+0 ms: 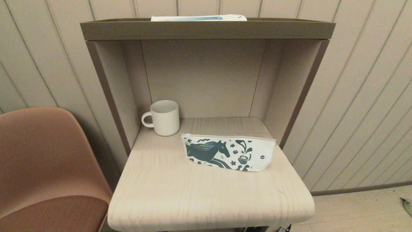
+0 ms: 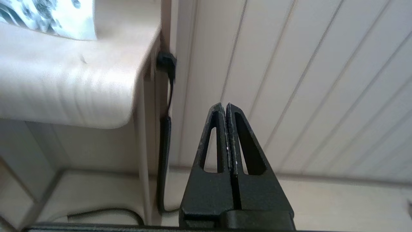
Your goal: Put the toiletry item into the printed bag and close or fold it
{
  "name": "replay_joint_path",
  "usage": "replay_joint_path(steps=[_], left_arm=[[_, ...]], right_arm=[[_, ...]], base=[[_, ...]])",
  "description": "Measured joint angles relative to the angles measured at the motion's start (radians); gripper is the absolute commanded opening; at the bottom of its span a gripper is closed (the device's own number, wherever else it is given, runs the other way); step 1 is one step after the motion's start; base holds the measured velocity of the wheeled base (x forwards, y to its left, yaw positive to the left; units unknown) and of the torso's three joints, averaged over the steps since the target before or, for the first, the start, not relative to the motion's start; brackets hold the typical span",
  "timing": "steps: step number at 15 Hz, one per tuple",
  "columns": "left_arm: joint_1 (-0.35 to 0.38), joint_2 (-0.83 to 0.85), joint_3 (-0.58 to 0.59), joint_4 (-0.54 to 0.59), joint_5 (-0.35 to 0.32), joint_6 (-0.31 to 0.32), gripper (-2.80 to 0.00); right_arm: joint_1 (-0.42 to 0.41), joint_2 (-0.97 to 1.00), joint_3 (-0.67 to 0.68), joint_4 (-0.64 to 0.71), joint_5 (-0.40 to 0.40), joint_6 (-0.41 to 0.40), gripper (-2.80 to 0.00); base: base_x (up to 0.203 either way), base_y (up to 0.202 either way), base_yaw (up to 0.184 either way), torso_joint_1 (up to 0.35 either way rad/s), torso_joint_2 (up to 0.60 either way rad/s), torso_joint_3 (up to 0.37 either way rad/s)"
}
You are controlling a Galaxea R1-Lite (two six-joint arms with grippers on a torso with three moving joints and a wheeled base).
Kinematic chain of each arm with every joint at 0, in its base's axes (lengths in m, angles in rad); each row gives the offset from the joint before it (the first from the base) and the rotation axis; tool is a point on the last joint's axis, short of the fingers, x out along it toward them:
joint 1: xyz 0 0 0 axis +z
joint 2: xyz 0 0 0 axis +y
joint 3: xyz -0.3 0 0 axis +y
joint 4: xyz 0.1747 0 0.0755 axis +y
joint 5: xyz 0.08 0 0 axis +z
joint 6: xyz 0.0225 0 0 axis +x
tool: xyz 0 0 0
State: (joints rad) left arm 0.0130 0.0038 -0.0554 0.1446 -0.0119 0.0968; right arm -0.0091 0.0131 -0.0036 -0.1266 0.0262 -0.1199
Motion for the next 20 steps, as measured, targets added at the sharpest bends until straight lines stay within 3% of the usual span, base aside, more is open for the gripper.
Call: replay_joint_path(steps=[3,6,8,11,20], left_arm=[[0.000,-0.002,0.003,0.001,-0.007,0.012,-2.80],[0.000,-0.002,0.004,0.000,-0.033,0.030,-2.80],[-0.001,-0.002,0.005,-0.001,-0.028,0.011,-2.80],[-0.005,-0.002,0.005,-0.007,0.012,-0.086,-2.80],[-0.006,-0.002,0.008,-0.021,0.023,-0.102,-2.80]], right_arm=[[0.000,-0.011,0.003,-0.005,-0.004,0.071,-2.80],[0.000,-0.013,0.004,-0.008,-0.023,0.091,-2.80],[0.000,-0.013,0.004,-0.008,-0.025,0.095,-2.80],[-0.001,-0.014,0.004,-0.007,-0.026,0.097,-2.80],[-0.003,-0.014,0.004,-0.007,-0.029,0.099,-2.80]], base=[[0.000,0.000,0.000,0.000,0.00,0.000],[0.000,0.000,0.000,0.000,0.00,0.000],[0.000,0.000,0.000,0.000,0.00,0.000],[0.000,0.000,0.000,0.000,0.00,0.000],[0.000,0.000,0.000,0.000,0.00,0.000]])
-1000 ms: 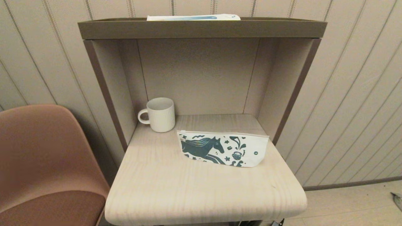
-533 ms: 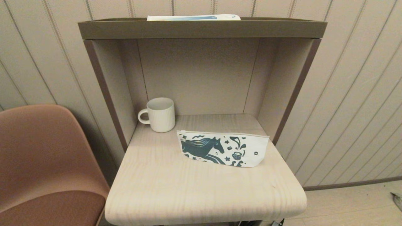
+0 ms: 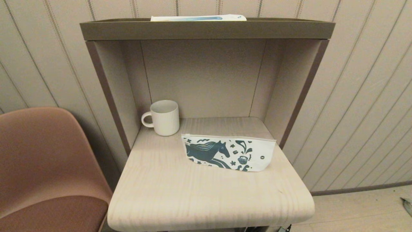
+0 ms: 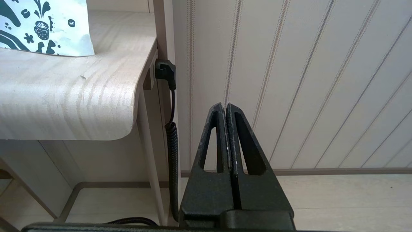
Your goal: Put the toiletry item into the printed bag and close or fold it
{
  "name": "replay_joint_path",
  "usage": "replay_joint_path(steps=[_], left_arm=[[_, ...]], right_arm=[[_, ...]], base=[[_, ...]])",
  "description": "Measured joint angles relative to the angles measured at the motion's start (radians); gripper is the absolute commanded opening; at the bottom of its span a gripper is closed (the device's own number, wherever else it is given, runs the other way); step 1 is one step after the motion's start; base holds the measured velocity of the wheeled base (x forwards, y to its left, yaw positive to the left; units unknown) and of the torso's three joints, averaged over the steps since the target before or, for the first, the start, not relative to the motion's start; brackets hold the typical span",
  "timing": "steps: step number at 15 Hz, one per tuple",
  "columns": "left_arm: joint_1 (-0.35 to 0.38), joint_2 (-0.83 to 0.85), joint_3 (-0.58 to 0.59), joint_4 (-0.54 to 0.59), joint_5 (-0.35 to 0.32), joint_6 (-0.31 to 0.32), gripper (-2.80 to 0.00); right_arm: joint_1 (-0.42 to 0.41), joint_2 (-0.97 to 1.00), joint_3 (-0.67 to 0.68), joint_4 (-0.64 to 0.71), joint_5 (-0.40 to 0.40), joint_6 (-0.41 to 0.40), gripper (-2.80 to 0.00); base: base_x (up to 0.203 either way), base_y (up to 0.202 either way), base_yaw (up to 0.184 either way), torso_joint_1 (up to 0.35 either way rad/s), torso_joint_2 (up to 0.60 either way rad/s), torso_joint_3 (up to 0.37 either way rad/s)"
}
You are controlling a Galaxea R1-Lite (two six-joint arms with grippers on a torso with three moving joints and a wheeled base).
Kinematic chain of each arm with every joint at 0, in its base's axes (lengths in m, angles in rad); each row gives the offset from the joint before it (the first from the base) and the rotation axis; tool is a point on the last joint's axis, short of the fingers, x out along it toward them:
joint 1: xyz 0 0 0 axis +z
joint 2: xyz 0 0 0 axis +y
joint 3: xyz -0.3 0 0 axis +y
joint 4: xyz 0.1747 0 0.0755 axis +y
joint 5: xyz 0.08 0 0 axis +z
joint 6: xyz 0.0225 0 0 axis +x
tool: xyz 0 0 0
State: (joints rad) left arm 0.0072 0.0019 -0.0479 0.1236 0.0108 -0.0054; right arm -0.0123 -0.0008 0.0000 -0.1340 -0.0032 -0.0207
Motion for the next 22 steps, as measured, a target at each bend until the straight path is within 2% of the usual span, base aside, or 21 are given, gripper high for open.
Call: replay_joint_path(steps=[22], left_arm=[[0.000,0.000,-0.001,0.001,-0.002,0.000,-2.80]], right_arm=[[0.002,0.000,0.000,0.000,0.003,0.000,-2.80]], base=[[0.000,0.000,0.000,0.000,0.00,0.000]])
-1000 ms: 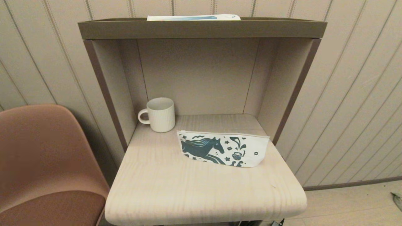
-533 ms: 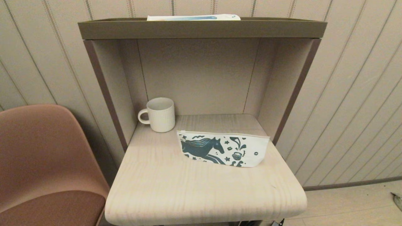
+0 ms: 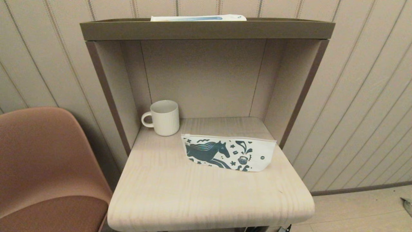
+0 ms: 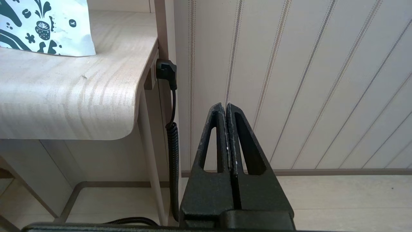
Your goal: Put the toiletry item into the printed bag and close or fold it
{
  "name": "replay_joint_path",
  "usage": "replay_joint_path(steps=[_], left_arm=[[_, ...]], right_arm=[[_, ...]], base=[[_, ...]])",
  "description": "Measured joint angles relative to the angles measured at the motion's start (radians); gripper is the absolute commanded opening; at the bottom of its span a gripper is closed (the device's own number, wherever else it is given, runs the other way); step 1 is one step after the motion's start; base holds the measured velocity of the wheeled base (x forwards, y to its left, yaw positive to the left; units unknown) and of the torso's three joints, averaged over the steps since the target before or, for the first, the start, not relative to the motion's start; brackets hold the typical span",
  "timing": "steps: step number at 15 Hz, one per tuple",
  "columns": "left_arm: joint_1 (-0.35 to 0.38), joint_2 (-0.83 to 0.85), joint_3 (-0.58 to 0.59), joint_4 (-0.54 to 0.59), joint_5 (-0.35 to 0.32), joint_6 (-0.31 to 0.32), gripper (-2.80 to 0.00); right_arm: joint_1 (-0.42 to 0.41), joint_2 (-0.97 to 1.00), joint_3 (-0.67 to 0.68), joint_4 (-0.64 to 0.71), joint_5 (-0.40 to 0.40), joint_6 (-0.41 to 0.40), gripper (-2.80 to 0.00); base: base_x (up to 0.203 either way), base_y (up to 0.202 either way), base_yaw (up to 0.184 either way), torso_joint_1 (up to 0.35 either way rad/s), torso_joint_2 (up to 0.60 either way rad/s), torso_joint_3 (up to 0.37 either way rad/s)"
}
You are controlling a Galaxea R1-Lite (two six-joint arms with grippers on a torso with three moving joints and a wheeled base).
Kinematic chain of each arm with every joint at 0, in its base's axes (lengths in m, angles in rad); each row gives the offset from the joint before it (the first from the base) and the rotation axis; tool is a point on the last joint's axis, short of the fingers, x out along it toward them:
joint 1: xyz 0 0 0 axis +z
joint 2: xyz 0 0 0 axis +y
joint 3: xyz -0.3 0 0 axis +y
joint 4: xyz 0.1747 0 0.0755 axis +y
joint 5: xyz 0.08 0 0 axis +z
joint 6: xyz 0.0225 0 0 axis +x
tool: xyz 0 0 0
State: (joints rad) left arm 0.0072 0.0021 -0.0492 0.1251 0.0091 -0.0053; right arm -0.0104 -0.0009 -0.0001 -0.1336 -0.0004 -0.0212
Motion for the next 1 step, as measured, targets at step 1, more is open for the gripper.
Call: replay_joint_path(steps=[1], left_arm=[[0.000,0.000,0.000,0.000,0.000,0.000,-2.80]], right_arm=[[0.000,0.000,0.000,0.000,-0.001,-0.001,-2.80]], base=[[0.000,0.000,0.000,0.000,0.00,0.000]])
